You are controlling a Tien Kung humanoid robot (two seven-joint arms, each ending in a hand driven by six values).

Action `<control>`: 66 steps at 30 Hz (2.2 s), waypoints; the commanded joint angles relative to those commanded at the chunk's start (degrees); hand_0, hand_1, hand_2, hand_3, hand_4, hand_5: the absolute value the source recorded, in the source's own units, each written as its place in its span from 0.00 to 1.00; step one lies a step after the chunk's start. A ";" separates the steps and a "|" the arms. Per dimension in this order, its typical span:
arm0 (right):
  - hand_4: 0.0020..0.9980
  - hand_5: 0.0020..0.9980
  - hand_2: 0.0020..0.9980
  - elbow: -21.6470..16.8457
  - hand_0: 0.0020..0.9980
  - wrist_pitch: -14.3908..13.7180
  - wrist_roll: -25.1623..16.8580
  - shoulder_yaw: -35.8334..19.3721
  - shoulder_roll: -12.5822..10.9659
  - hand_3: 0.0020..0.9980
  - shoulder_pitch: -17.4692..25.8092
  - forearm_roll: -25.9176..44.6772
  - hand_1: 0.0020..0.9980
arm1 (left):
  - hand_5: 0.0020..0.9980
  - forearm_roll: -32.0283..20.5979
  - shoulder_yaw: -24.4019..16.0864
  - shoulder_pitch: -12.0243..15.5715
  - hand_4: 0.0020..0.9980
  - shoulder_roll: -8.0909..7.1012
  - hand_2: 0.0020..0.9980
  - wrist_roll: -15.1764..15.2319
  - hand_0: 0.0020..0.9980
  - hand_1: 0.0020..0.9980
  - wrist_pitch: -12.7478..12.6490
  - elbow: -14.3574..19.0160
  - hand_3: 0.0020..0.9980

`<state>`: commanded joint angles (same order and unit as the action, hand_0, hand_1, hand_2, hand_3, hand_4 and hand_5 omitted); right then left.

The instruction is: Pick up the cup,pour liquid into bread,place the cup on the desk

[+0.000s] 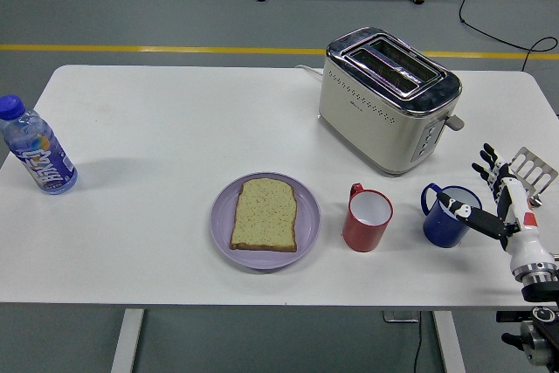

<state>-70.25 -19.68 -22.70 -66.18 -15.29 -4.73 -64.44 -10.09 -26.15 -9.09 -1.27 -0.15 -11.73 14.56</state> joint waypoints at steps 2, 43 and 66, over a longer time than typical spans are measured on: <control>1.00 0.41 1.00 -0.55 1.00 0.03 0.31 -0.05 -0.10 1.00 0.08 -0.12 0.94 | 1.00 -0.04 0.06 -0.01 0.40 -0.02 0.77 0.01 0.69 0.76 0.01 0.01 0.61; 1.00 0.40 0.99 -18.30 1.00 5.36 14.51 -16.19 -2.93 1.00 0.78 2.90 0.92 | 1.00 -0.10 -0.63 0.15 0.40 0.30 0.77 0.55 0.69 0.76 -0.23 -0.43 0.61; 0.82 0.30 0.72 -21.78 0.78 9.04 16.22 -21.13 -2.22 0.71 2.64 42.06 0.67 | 1.00 1.09 -1.56 0.55 0.40 0.45 0.77 0.24 0.69 0.76 -0.25 -0.58 0.61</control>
<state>-92.03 -10.64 -6.47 -87.31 -17.51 -2.10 -22.37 -9.00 -27.71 -8.53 -0.83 0.09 -11.99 13.99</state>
